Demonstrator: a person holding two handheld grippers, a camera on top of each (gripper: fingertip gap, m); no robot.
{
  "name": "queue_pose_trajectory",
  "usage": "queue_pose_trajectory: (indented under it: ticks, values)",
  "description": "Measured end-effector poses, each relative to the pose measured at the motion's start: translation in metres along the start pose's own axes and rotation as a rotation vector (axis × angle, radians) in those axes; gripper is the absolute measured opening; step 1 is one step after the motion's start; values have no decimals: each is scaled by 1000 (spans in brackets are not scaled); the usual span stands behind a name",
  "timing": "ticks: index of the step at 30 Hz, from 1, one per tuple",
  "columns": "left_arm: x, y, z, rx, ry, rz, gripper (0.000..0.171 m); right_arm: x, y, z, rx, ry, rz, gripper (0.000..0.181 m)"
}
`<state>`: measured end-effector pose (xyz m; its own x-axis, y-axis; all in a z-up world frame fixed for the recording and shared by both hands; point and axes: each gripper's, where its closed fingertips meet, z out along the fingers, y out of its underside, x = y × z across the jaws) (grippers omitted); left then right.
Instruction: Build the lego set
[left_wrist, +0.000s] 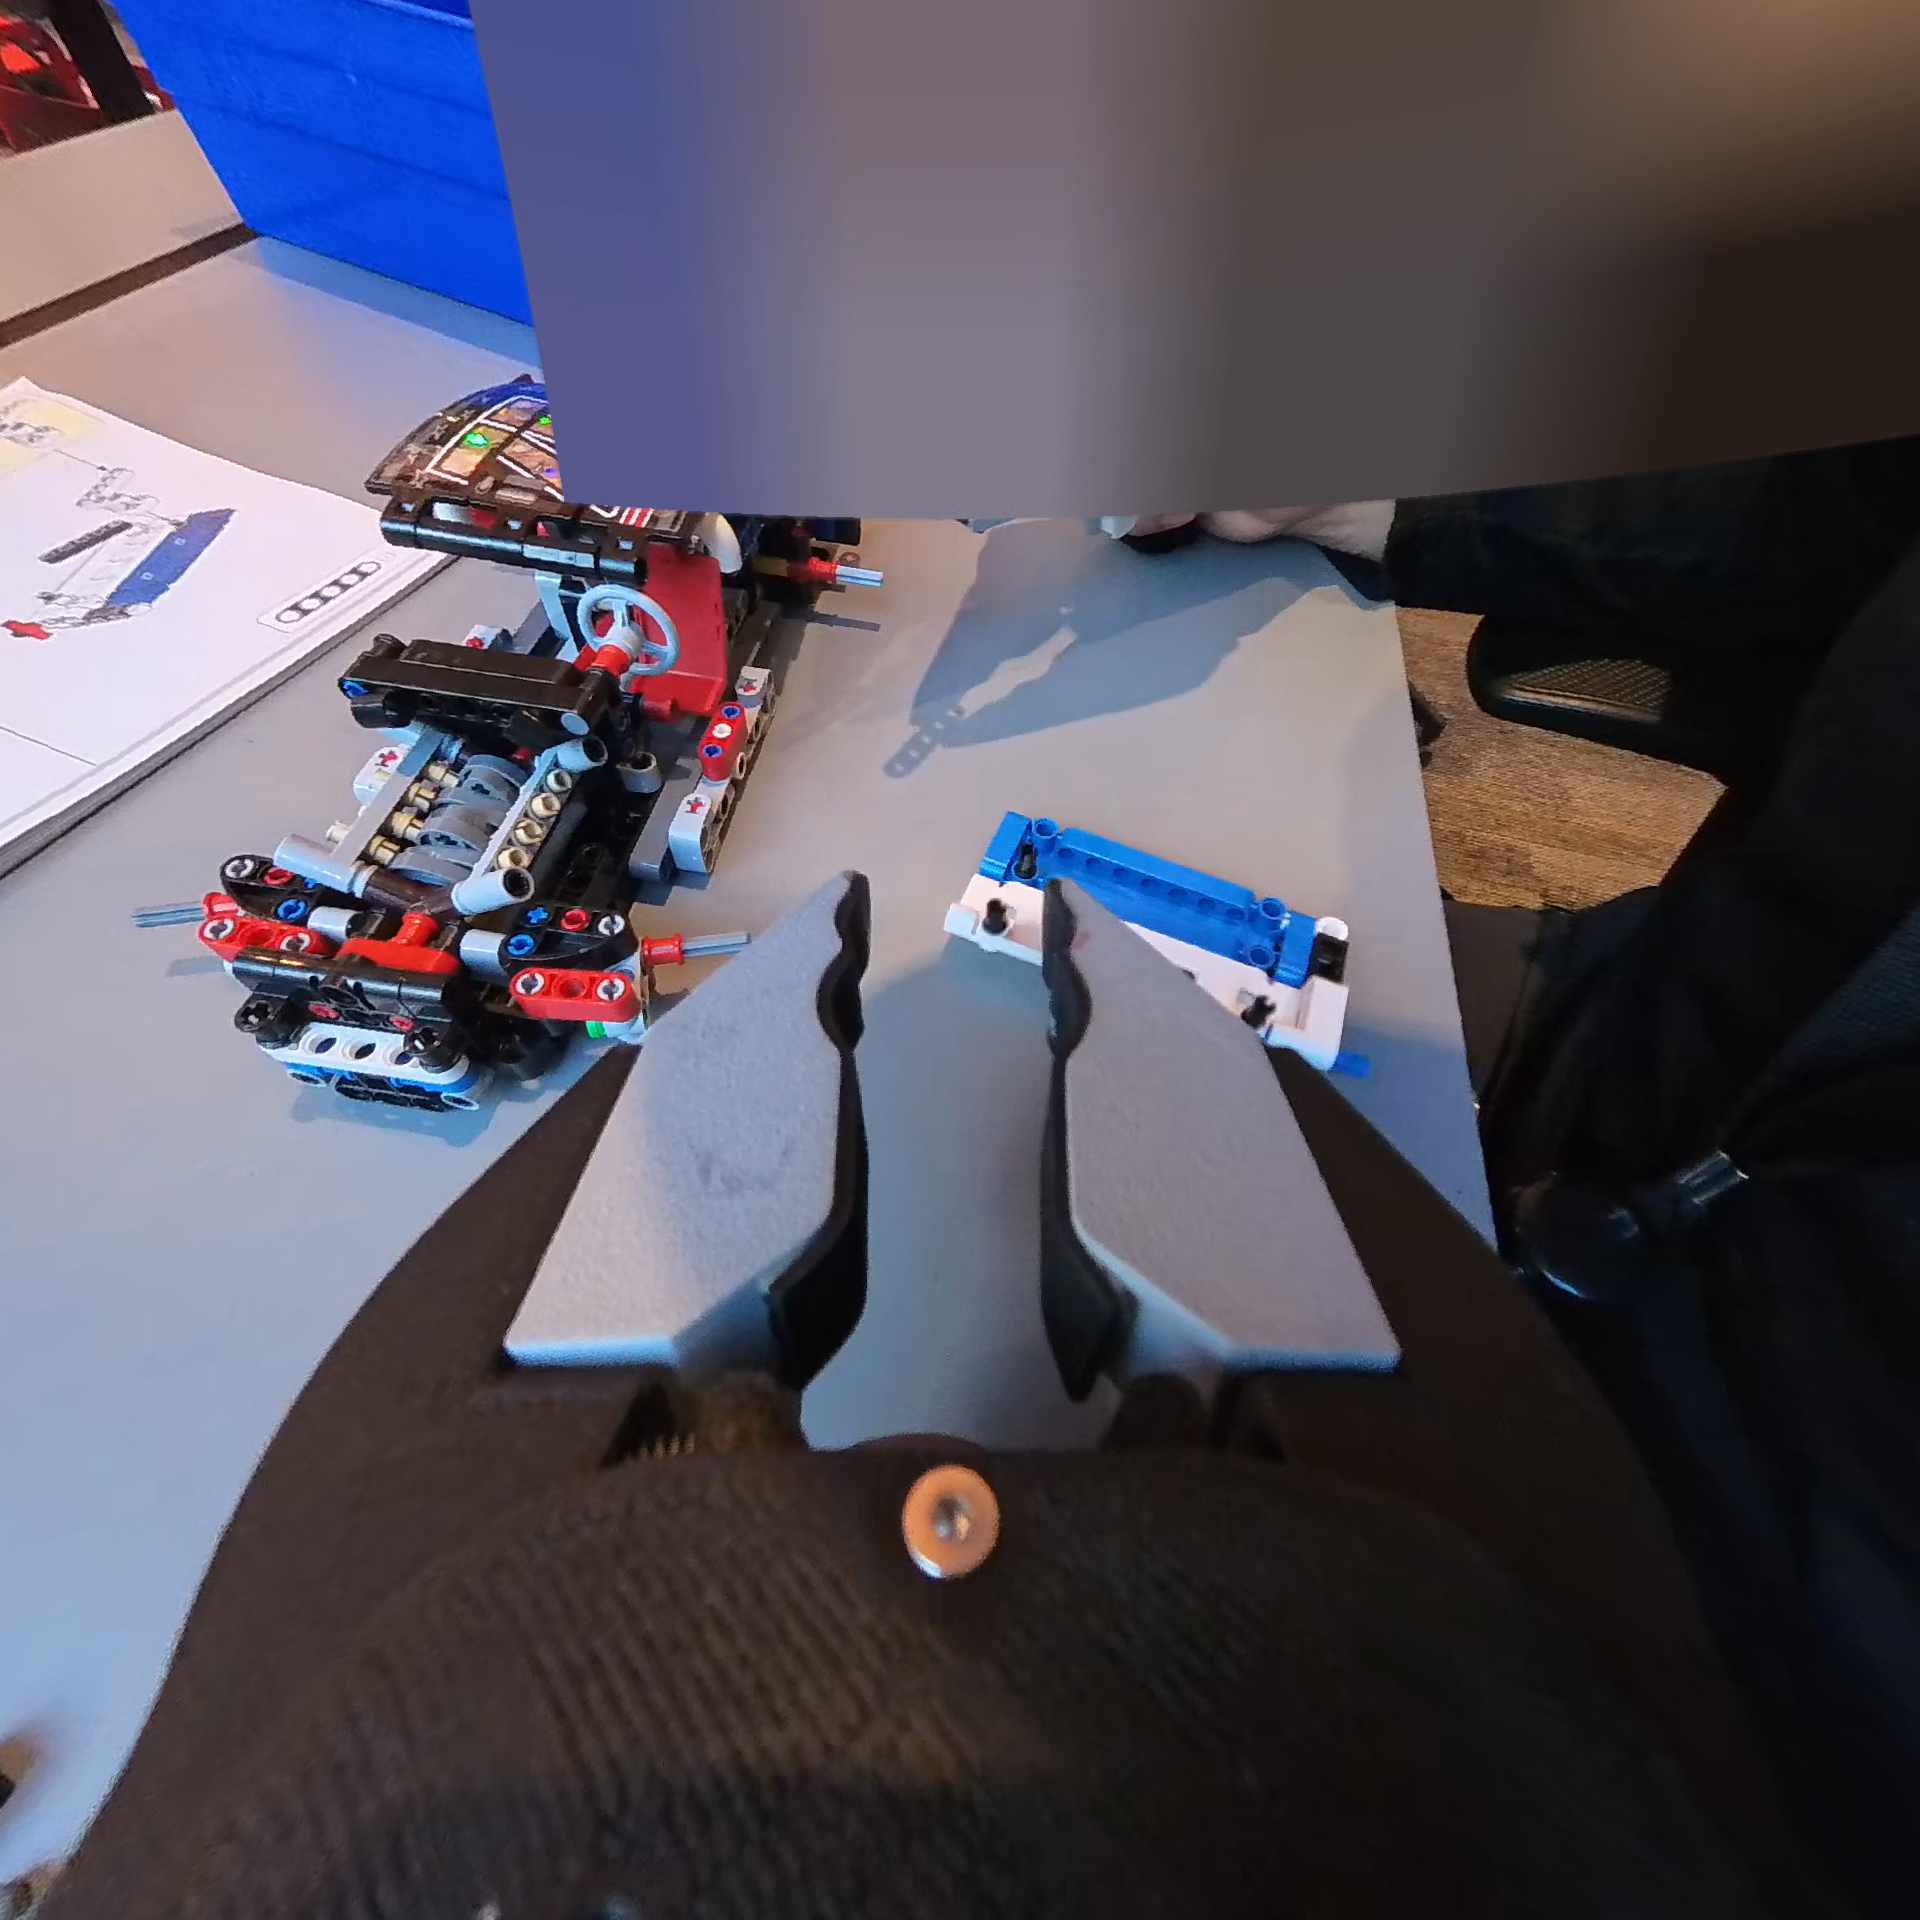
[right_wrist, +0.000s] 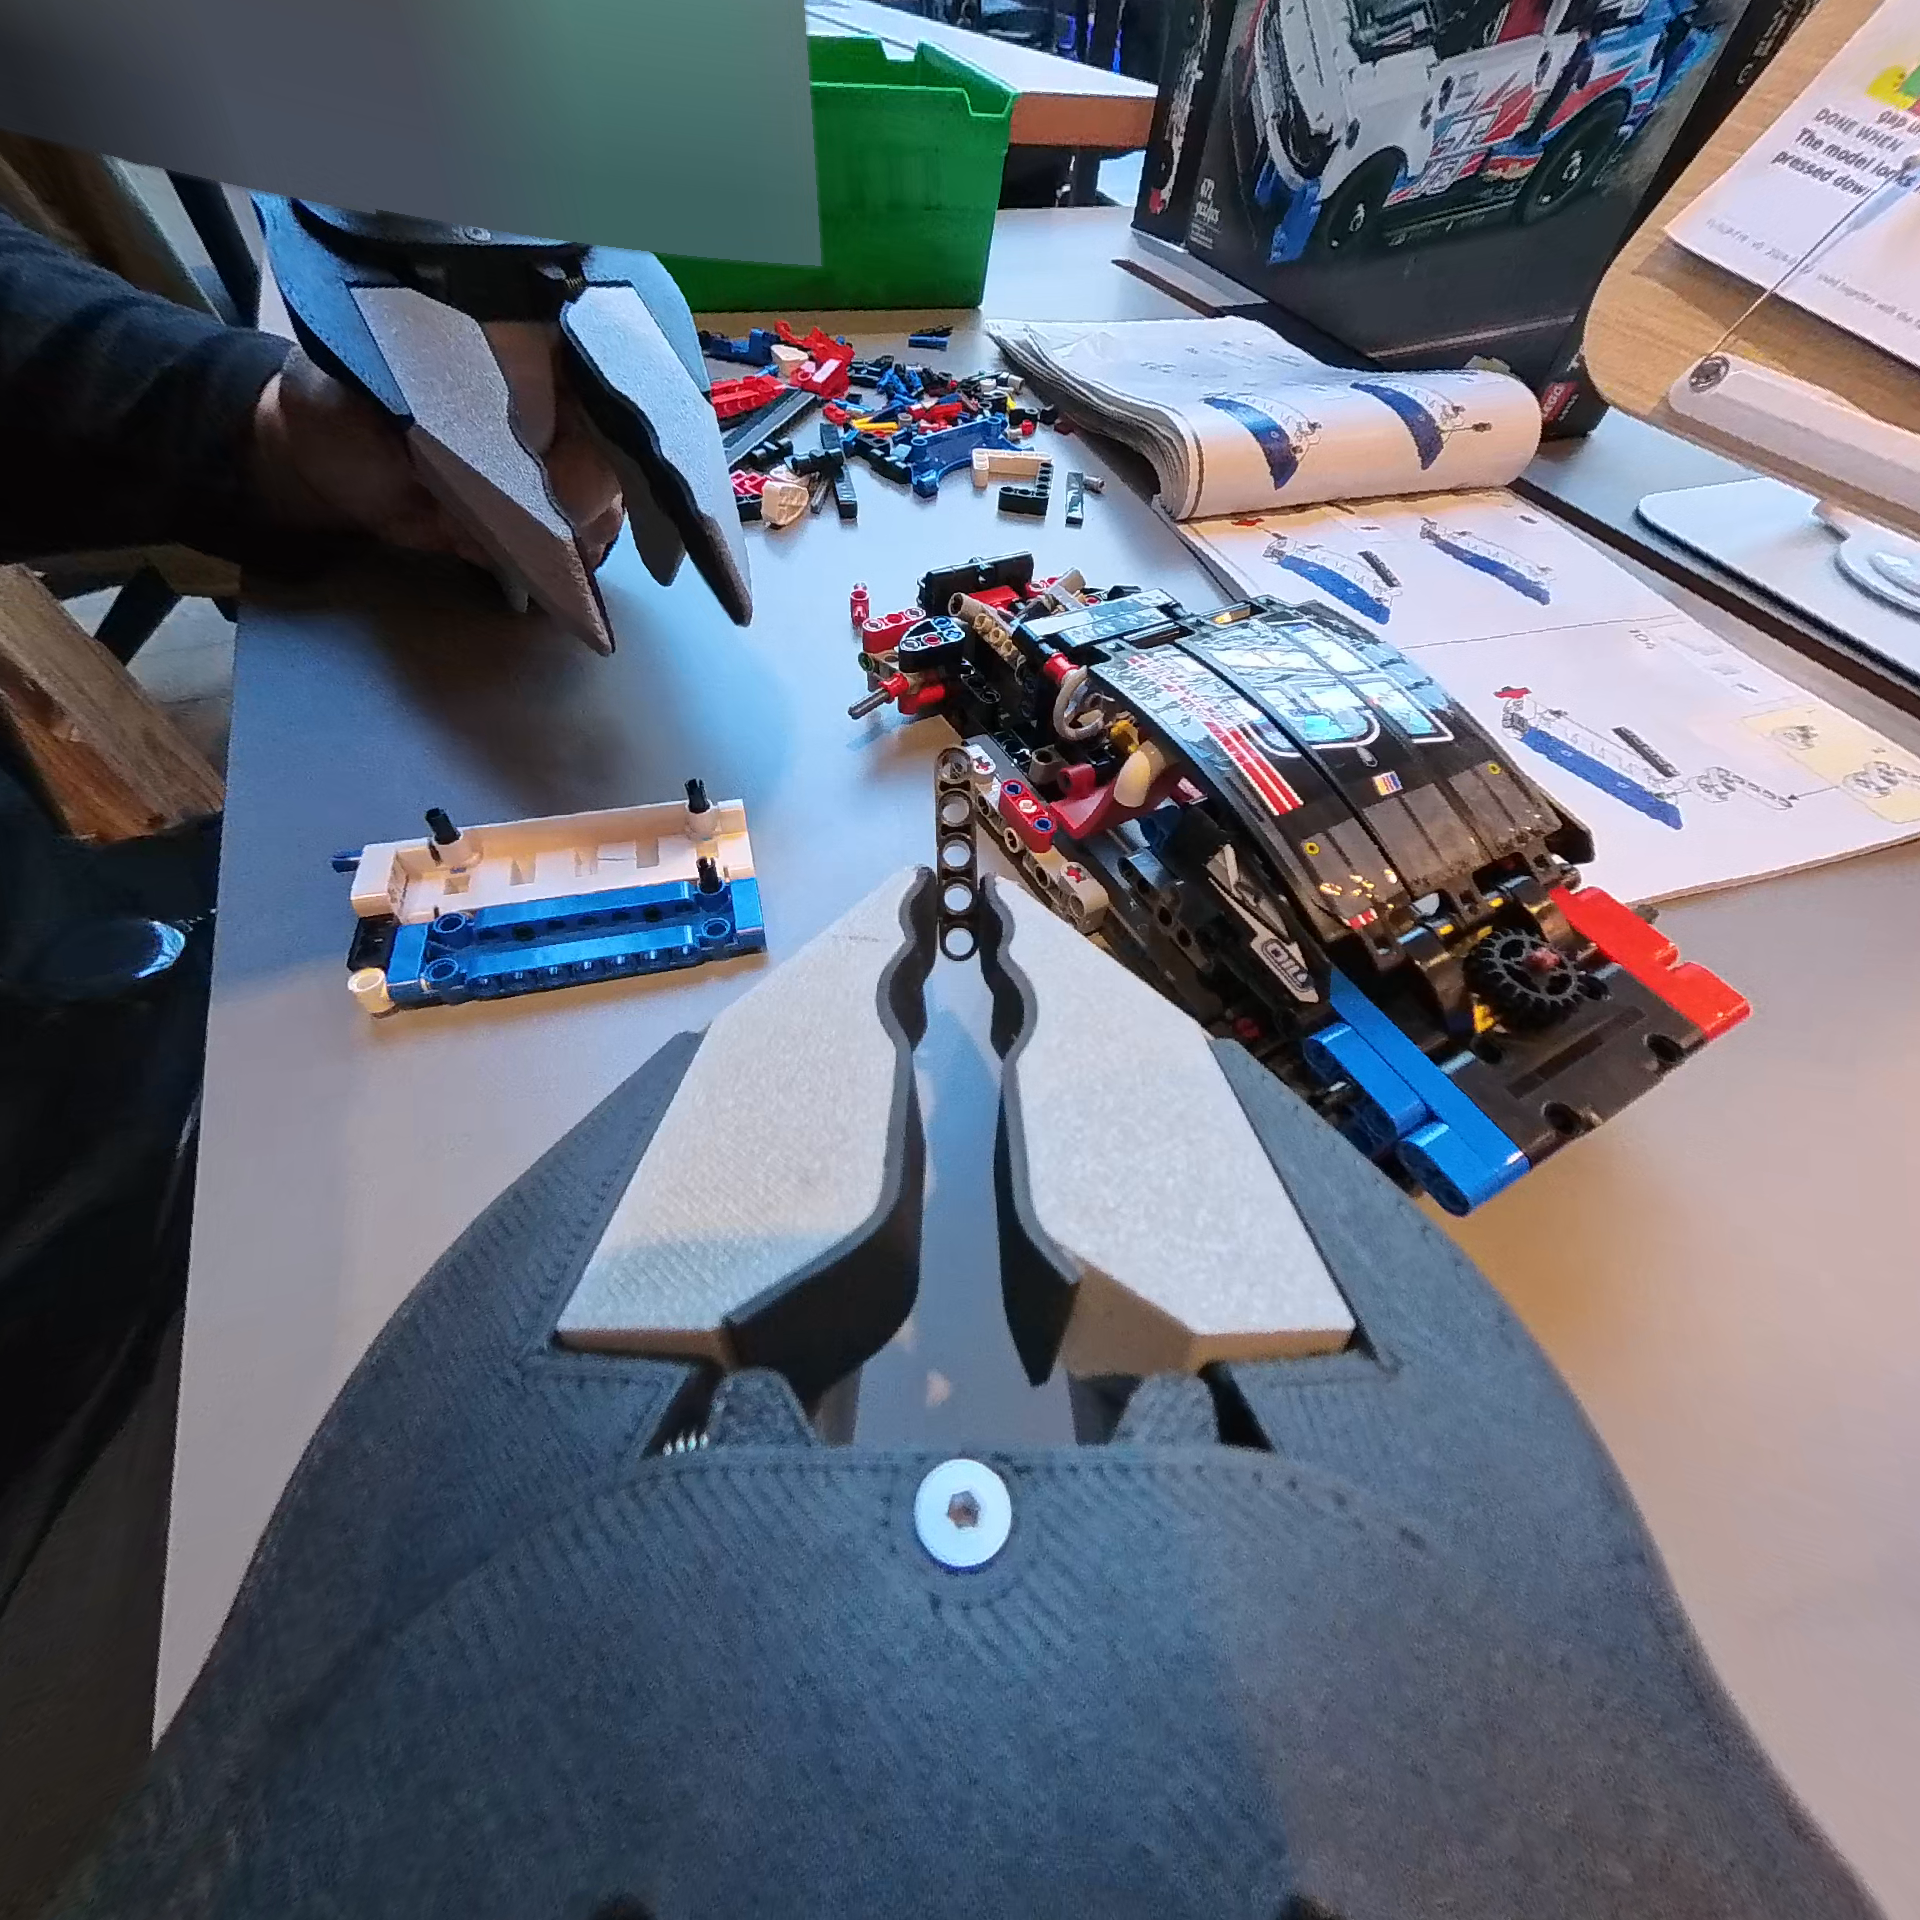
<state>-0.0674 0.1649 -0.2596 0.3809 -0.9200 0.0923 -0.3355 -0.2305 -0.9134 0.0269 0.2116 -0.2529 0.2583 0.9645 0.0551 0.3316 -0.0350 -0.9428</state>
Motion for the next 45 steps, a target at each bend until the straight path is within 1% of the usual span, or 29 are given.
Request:
queue_pose_trajectory:
  ticks: [7,15,17,20,25,29,33,38,43,45]
  values:
    - [-2,-1,2,-5,4,-2,30,0,0,1,-5,1,-12,4]
    - [-3,-3,11,-17,-10,50,27,-4,2,4,-25,28,-73,4]
    - [-4,-5,11,-6,-13,49,27,-11,1,7,-30,25,-89,4]
    - [-2,-9,10,24,5,50,28,-32,-3,16,-47,-14,-120,5]
    - [15,-17,3,97,59,140,27,-64,-7,33,-160,-71,-231,5]
    - [29,-15,4,92,100,189,27,-82,-5,45,-227,-145,-237,5]
    - [33,-13,5,85,116,213,26,-87,1,52,-268,-164,-263,5]
    - [39,-9,7,56,136,236,25,-93,-2,55,-241,-211,-237,5]
    - [44,-3,11,20,146,282,13,-96,1,55,-238,-235,-224,5]
    - [45,-1,12,7,146,291,12,-97,3,56,-239,-245,-222,5]
